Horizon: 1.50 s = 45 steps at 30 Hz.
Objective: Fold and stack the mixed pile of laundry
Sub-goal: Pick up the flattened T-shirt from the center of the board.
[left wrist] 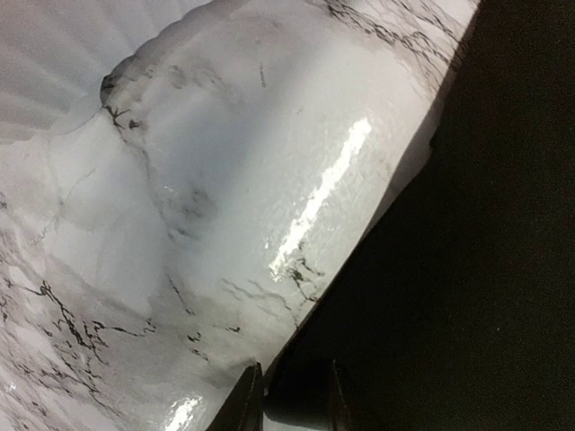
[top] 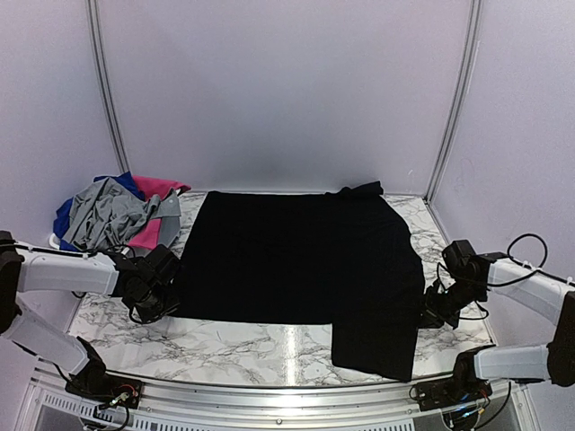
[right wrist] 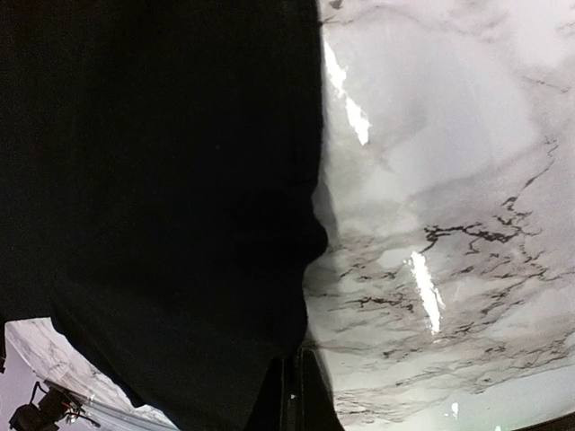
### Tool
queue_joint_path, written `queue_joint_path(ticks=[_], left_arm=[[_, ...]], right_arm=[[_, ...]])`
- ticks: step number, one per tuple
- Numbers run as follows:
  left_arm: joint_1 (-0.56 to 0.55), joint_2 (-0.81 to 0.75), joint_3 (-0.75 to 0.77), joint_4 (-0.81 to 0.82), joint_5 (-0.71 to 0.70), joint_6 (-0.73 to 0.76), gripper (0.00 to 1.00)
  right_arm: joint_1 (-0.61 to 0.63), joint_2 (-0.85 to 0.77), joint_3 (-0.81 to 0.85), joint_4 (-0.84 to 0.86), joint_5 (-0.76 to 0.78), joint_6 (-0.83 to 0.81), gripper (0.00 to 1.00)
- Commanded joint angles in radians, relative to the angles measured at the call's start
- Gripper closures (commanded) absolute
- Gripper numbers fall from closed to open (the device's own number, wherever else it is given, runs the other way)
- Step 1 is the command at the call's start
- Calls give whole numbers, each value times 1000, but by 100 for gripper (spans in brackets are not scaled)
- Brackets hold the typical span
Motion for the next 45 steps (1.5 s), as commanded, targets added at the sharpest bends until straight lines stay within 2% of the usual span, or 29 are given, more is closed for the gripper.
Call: queue_joint_path(ticks=[1, 4, 5, 11, 16, 19, 27, 32, 45], left_arm=[[10, 25, 3, -10, -2, 1, 85], [9, 13, 2, -12, 37, 6, 99], [8, 3, -2, -13, 52, 6, 100], [-4, -101, -20, -94, 91, -14, 100], [-21, -215, -6, -239, 101, -33, 100], [-21, -271, -2, -276, 94, -49, 100], [1, -154, 159, -277, 68, 20, 100], [74, -74, 265, -276, 66, 72, 100], [160, 170, 527, -275, 26, 183, 100]], right_arm=[[-8, -40, 12, -5, -17, 22, 100], [-8, -70, 14, -17, -32, 42, 100], [-8, -83, 13, -22, -37, 48, 100], [-8, -182, -6, -96, -83, 79, 100], [-8, -306, -3, -178, -106, 136, 100], [-8, -361, 20, -172, -105, 178, 100], [-20, -161, 169, -26, -93, 128, 100], [-115, -40, 278, 9, -107, 61, 100], [-162, 238, 435, 205, -175, 101, 100]])
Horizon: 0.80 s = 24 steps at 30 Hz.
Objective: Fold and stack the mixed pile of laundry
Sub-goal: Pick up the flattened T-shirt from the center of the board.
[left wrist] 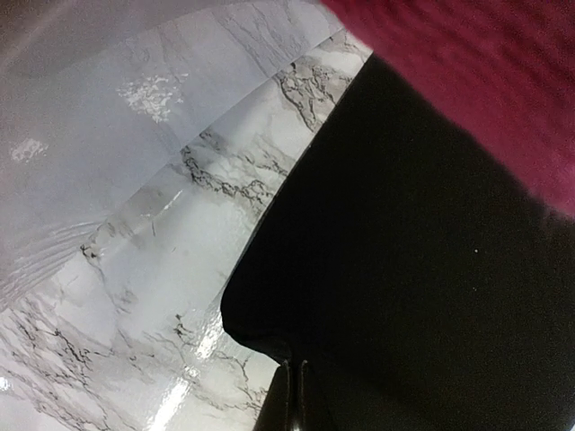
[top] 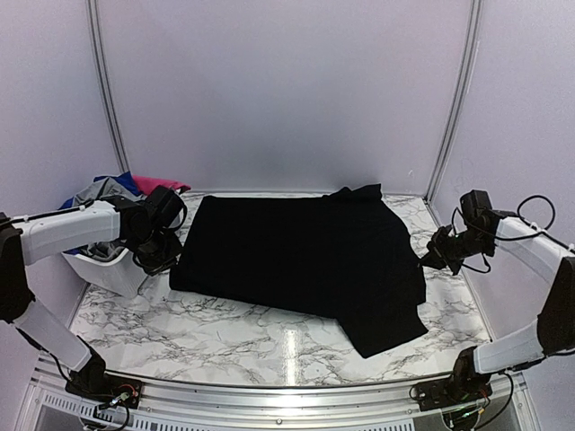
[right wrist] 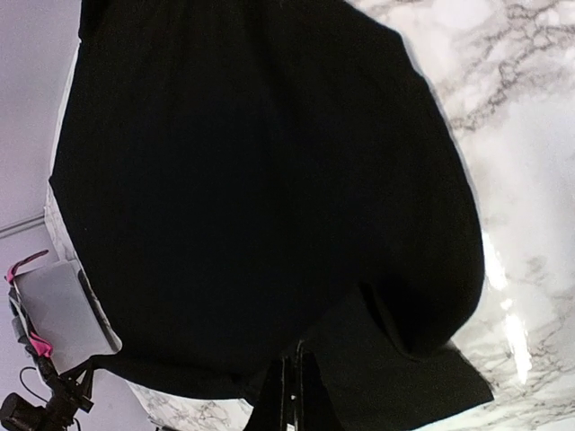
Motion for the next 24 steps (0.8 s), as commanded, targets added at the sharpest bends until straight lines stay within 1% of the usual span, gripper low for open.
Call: queue_joint_path(ticks=[1, 3, 4, 5, 6, 7, 11, 13, 16, 20, 23, 24], left_arm=[[28, 77, 88, -8, -32, 64, 100], [29, 111, 118, -9, -14, 68, 100], [29, 123, 127, -8, -6, 64, 100], [29, 132, 132, -6, 0, 59, 100], [28, 138, 133, -4, 6, 57, 100], [27, 144, 132, -4, 9, 57, 100], [27, 134, 106, 6, 9, 60, 100], [27, 122, 87, 10, 14, 67, 100], [27, 101, 55, 17, 16, 74, 100], [27, 78, 23, 29, 16, 83, 100], [27, 71, 17, 35, 17, 87, 100], [27, 68, 16, 36, 18, 89, 100]], right_arm=[[-10, 110, 105, 88, -55, -24, 100], [-10, 167, 162, -16, -61, -111, 100], [-9, 178, 176, -68, -50, -151, 91], [-10, 175, 174, -114, -37, -182, 74], [-9, 162, 153, -149, -19, -211, 62], [-3, 142, 127, -174, -10, -228, 58], [56, 56, -3, -226, 35, -210, 55], [99, 20, -55, -246, 91, -192, 54], [132, -27, -120, -266, 189, -162, 54], [147, -78, -208, -216, 258, -140, 54], [151, -58, -249, -181, 314, -147, 47], [151, -51, -259, -161, 323, -155, 46]])
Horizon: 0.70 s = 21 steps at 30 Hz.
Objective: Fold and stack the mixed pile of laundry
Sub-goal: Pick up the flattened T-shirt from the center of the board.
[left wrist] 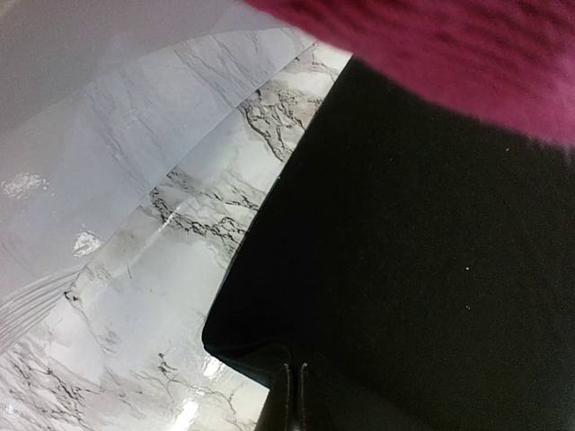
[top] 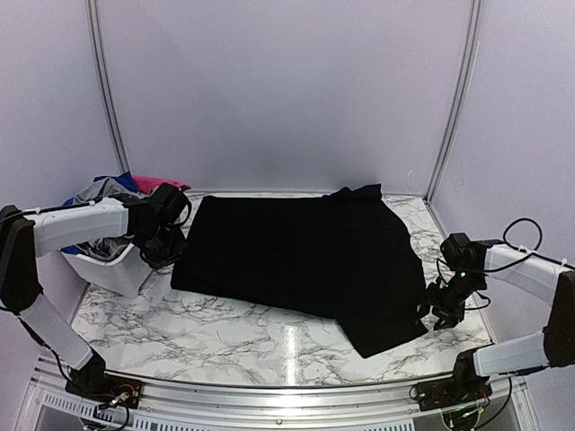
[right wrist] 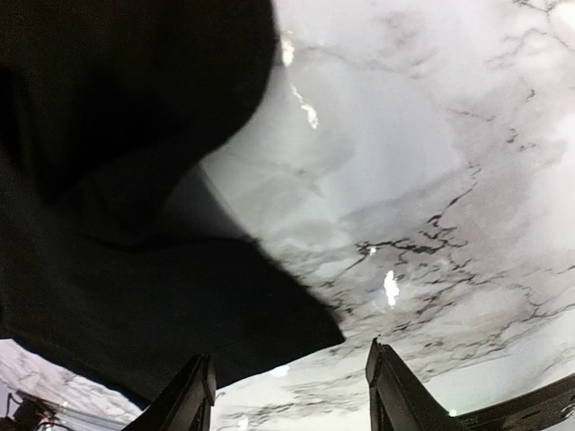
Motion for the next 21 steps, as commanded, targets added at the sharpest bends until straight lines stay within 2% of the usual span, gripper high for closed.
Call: queue_joint_path(ticks=[1, 10, 12, 16, 21], left_arm=[[9, -13, -31, -19, 21, 10, 100], [9, -22, -48, -5, 27, -1, 100], [9, -20, -51, -1, 30, -3, 100], [9, -22, -59, 3, 29, -3, 100], [9, -35, -80, 10, 30, -16, 100]], right_arm=[[12, 22, -37, 79, 108, -1, 46], [97, 67, -104, 151, 55, -11, 48], [133, 82, -129, 161, 53, -5, 52], [185, 137, -156, 208, 60, -6, 68], [192, 183, -125, 228, 57, -4, 100]])
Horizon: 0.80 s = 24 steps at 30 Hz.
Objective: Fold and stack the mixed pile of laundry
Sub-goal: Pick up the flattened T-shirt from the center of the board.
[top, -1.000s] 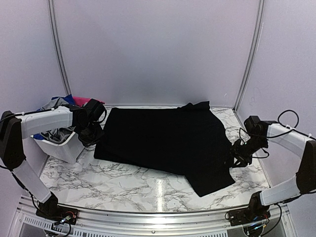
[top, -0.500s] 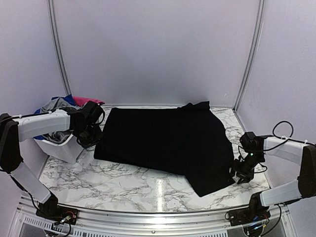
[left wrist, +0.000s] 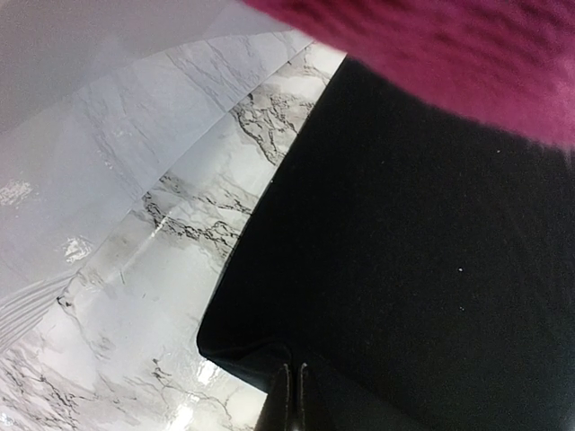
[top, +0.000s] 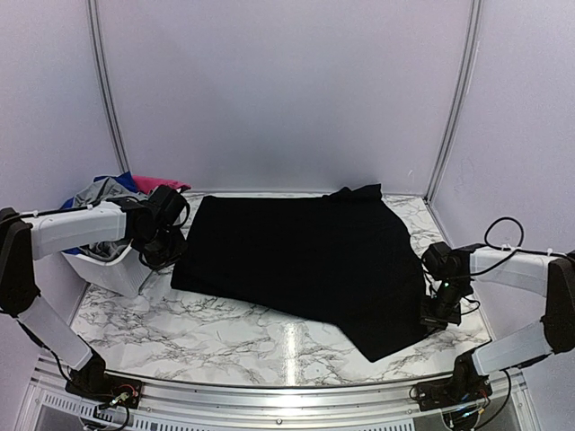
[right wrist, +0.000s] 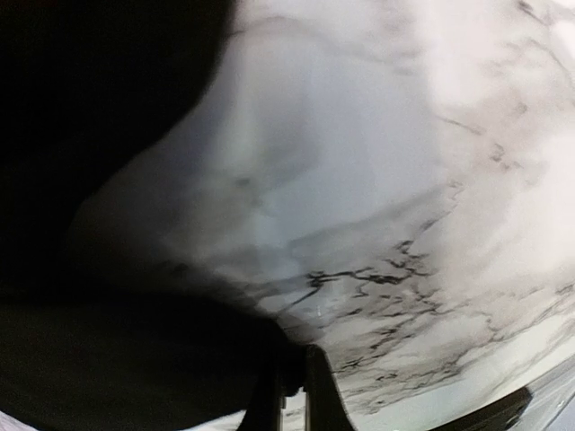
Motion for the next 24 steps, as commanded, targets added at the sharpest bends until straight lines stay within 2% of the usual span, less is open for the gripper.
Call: queue_joint_path(ticks=[1, 8, 13, 18, 24], left_arm=[[9, -15, -46, -39, 31, -22, 100], [4, -35, -45, -35, 50, -11, 100], [-4, -69, -61, -41, 65, -20, 100], [-6, -96, -78, -45, 66, -21, 100], [-5, -86, -5, -74, 30, 9, 100]], right_arm=[[33, 72, -42, 165, -165, 0, 100], [33, -108, 136, 28, -217, -1, 100], [34, -214, 233, 4, -305, 24, 100], [33, -275, 320, 45, -339, 41, 100], [30, -255, 432, 155, -319, 75, 100]])
